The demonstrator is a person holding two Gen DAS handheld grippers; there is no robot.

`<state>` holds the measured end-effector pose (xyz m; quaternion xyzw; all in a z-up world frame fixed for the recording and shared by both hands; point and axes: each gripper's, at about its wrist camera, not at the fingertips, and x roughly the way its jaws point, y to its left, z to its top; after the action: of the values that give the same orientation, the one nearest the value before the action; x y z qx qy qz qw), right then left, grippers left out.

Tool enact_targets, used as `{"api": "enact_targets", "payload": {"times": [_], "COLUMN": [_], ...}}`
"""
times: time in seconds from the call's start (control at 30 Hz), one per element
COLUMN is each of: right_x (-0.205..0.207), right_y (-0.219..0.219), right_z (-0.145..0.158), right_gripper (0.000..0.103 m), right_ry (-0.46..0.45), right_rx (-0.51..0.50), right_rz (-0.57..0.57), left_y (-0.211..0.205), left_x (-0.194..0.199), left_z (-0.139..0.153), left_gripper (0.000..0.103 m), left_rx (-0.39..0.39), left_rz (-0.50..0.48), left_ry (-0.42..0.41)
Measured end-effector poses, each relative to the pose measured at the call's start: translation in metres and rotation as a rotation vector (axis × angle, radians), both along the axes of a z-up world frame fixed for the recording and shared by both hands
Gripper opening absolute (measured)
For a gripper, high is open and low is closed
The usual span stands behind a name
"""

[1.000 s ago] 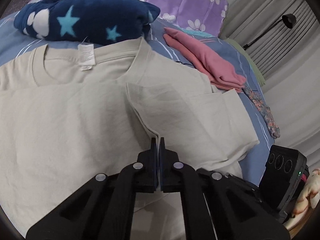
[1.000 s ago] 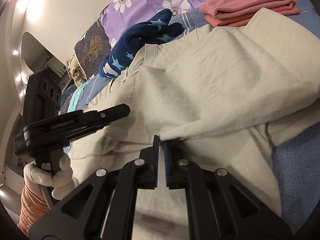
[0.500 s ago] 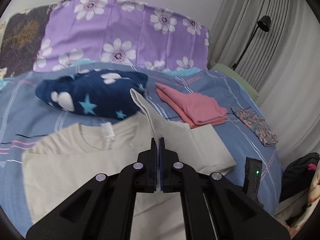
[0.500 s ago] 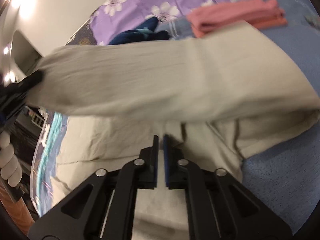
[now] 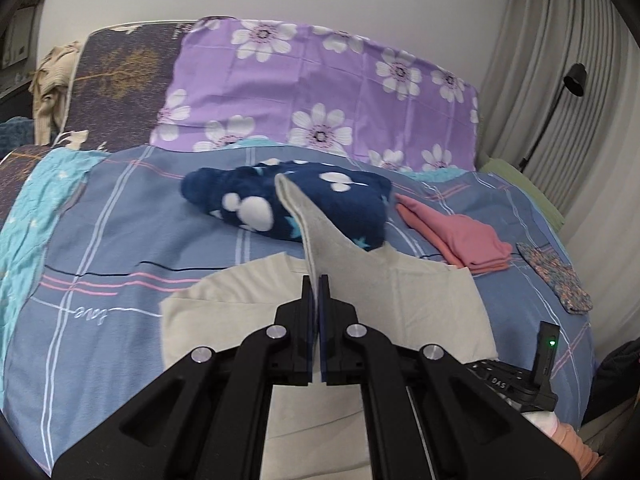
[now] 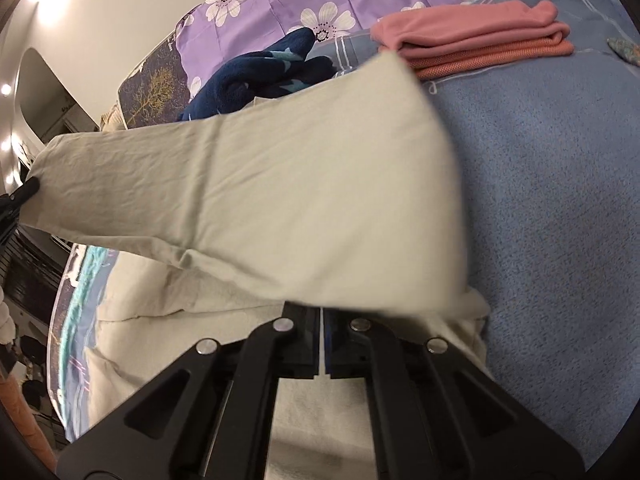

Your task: Fold small clothes

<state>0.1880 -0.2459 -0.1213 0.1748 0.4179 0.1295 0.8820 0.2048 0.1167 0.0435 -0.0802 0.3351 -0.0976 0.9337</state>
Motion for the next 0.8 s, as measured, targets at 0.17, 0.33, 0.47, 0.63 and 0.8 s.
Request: {"api": "enact_targets", "payload": {"times": [0.17,0.33,0.47,0.63,0.8], "right_x": [-0.002,-0.004,-0.002,-0.002,-0.003], "right_y": [0.007,0.006,0.007,0.007,0.007], "right_z": [0.002,0.001,0.002,0.002,0.003], "right_gripper": [0.001,0.001,0.001,0.002,0.002], "right_ry": [-0.012,-0.012,-0.011,-0.009,-0.005], "right_rx": [-0.056,-0.055,-0.057,-0.052,-0.057], "right_rz": [0.000,0.000,0.002,0.002,0.004], "left_y": [0.035,0.056,0.065,0.070,0.066], "left_x": [-0.011,-0.015,-0.006,-0.006,-0.016], "left_z": [-0.020,-0.064,-0.109,-0.145,-0.131], "left_gripper": [0.001,0.002,0.002,0.007,0.009], "left_rx": [-0.009,0.006,0.038,0.088,0.157], "left_rz": [0.072,0.134,0.172,0.225,0.302], "left_ry": [0.044,0.126,0.217,0.276,0.246]}}
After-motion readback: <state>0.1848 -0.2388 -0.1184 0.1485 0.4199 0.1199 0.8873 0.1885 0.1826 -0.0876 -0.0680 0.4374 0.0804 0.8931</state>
